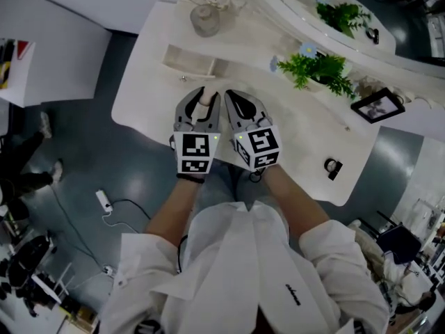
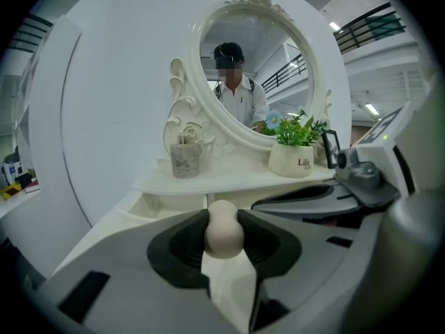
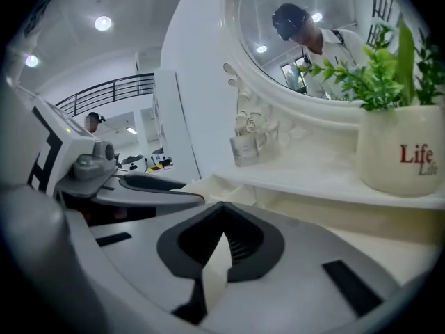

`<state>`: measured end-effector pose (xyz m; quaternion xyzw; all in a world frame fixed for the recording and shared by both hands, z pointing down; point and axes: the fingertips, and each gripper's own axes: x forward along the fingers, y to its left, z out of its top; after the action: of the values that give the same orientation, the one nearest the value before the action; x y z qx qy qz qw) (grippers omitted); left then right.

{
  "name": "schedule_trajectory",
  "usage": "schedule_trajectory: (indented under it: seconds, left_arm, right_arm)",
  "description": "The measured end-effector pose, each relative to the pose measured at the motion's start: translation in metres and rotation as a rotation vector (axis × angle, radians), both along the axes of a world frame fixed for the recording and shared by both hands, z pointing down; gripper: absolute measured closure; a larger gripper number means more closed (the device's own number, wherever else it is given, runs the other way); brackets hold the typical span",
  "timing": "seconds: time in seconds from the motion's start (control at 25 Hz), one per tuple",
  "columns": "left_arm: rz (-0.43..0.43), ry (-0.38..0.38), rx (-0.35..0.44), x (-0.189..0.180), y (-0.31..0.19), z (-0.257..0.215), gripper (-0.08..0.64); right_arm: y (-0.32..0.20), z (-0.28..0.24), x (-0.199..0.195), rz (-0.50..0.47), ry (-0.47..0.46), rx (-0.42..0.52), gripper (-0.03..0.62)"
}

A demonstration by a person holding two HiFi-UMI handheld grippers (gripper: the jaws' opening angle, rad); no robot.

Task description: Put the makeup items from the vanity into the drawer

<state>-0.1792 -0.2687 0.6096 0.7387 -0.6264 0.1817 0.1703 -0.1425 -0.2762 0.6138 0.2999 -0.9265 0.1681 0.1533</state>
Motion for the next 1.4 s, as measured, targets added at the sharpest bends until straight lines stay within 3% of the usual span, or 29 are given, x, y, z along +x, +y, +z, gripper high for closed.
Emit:
schedule_trajectory:
  seconds: [0.68, 1.04, 1.4]
  left_arm:
    - [-0.087, 0.012, 0.0, -0.055, -0.042, 0.008, 0.415]
    - [-0.113, 0.041, 0.002, -0.064, -0.065, 0.014, 0.415]
    - [-0.074, 0.062, -0.075, -0.059, -0.073, 0.032, 0.393]
  right_arm:
    - [-0.031, -0.002, -0.056, -0.043, -0.006, 0.02, 0.575]
    - [-0.04, 0.003, -0.056, -0.024, -0.003, 0.016, 0.575]
    - [-0.036, 0.008, -0.053, -0.017, 0.003, 0.005, 0.575]
